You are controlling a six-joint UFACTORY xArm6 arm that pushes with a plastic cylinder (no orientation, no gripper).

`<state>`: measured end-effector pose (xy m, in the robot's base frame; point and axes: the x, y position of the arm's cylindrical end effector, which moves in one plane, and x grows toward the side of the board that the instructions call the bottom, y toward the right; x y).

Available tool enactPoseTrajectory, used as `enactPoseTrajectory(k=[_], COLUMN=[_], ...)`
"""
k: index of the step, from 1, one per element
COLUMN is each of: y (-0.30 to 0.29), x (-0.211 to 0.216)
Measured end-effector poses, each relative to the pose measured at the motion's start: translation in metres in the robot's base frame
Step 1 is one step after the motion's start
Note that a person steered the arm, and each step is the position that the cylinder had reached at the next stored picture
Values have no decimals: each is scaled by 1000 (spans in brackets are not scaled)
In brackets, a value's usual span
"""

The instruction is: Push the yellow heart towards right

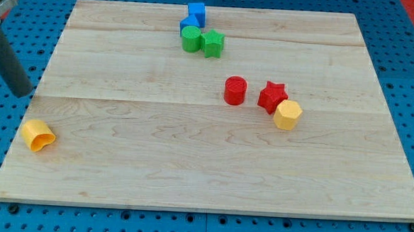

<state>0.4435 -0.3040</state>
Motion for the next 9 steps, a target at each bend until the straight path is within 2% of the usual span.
enactPoseTrajectory(k=[1, 2, 4, 5, 6, 7, 8, 9], y=[2, 1, 2, 30, 83, 71, 4, 0], x=[87, 98, 98, 70, 29, 67, 70, 78])
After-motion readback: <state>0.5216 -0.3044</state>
